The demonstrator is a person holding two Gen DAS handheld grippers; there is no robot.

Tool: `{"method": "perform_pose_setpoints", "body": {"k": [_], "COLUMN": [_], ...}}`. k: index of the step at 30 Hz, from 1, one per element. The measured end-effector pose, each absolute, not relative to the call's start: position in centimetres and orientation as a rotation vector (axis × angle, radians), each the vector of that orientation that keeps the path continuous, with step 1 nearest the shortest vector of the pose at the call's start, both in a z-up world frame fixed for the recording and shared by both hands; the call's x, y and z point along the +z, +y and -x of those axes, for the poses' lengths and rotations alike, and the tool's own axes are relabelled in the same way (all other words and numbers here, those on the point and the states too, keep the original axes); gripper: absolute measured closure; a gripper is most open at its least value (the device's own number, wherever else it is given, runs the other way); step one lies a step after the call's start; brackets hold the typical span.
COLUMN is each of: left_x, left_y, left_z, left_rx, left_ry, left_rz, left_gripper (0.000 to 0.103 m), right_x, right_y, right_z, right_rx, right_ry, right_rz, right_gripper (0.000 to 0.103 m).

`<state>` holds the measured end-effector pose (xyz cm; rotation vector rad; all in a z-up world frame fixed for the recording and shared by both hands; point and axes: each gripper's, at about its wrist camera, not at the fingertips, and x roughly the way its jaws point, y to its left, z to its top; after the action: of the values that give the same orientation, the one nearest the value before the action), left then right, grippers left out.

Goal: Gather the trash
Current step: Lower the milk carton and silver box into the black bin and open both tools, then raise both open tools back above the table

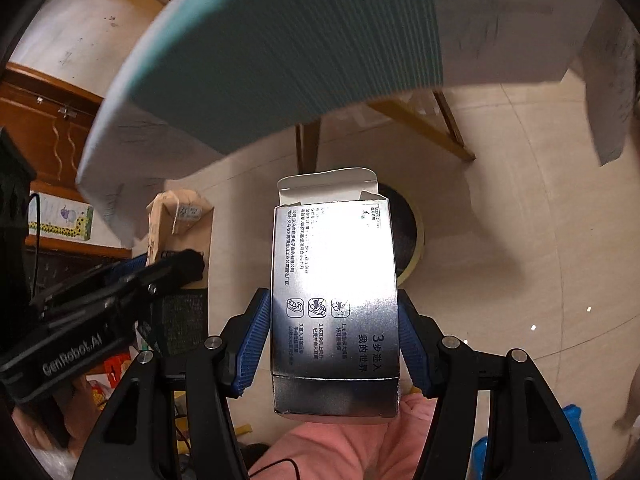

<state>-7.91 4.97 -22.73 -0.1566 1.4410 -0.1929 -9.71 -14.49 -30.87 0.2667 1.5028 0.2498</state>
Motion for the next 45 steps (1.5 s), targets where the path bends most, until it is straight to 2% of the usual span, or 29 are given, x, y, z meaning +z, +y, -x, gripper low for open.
{"method": "perform_pose_setpoints", "body": {"k": [9, 18, 20, 21, 22, 23, 25, 27, 34, 38, 45], "left_x": [-33.6, -42.5, -43.8, -44.7, -45.3, -45.8, -46.5, -46.7, -45.9, -43.2, -34.4], "left_y": [4.9, 4.6, 4.5, 4.2, 4.2, 4.2, 4.2, 3.9, 4.1, 4.2, 4.0], "left_z": [7.1, 4.9, 4.4, 4.2, 4.1, 3.8, 3.5, 3.4, 3.9, 4.7, 7.1], "left_rx": [-0.152, -0.202, -0.207, -0.204, -0.199, -0.195, -0.196, -0.198, -0.192, -0.167, -0.172], "left_ry": [1.466, 1.463, 1.471, 1.472, 1.465, 1.463, 1.464, 1.448, 1.395, 1.386, 1.379], "left_rz": [0.185, 0.17, 0.174, 0.178, 0.185, 0.189, 0.196, 0.19, 0.17, 0.19, 0.168], "left_gripper": [0.068, 0.067, 0.055, 0.05, 0.042, 0.031, 0.018, 0.018, 0.018, 0.018, 0.018], "right_x": [-44.1, -53.9, -55.3, -55.8, -56.1, -56.3, -56.8, -56.8, -54.9, -53.4, -45.2], "right_y": [-14.8, -12.8, -12.7, -12.7, -12.8, -13.2, -13.9, -14.6, -16.1, -17.1, -18.0], "right_z": [7.3, 6.6, 6.8, 7.0, 7.1, 7.2, 7.3, 7.4, 8.6, 8.5, 9.3], "right_rx": [0.239, 0.261, 0.274, 0.278, 0.27, 0.268, 0.261, 0.25, 0.216, 0.189, 0.154], "right_ry": [1.556, 1.556, 1.546, 1.541, 1.535, 1.528, 1.519, 1.497, 1.424, 1.403, 1.379], "right_rz": [-0.36, -0.403, -0.406, -0.398, -0.389, -0.396, -0.419, -0.428, -0.425, -0.422, -0.436], "right_gripper": [0.042, 0.041, 0.032, 0.024, 0.024, 0.024, 0.015, 0.011, 0.011, 0.011, 0.011]}}
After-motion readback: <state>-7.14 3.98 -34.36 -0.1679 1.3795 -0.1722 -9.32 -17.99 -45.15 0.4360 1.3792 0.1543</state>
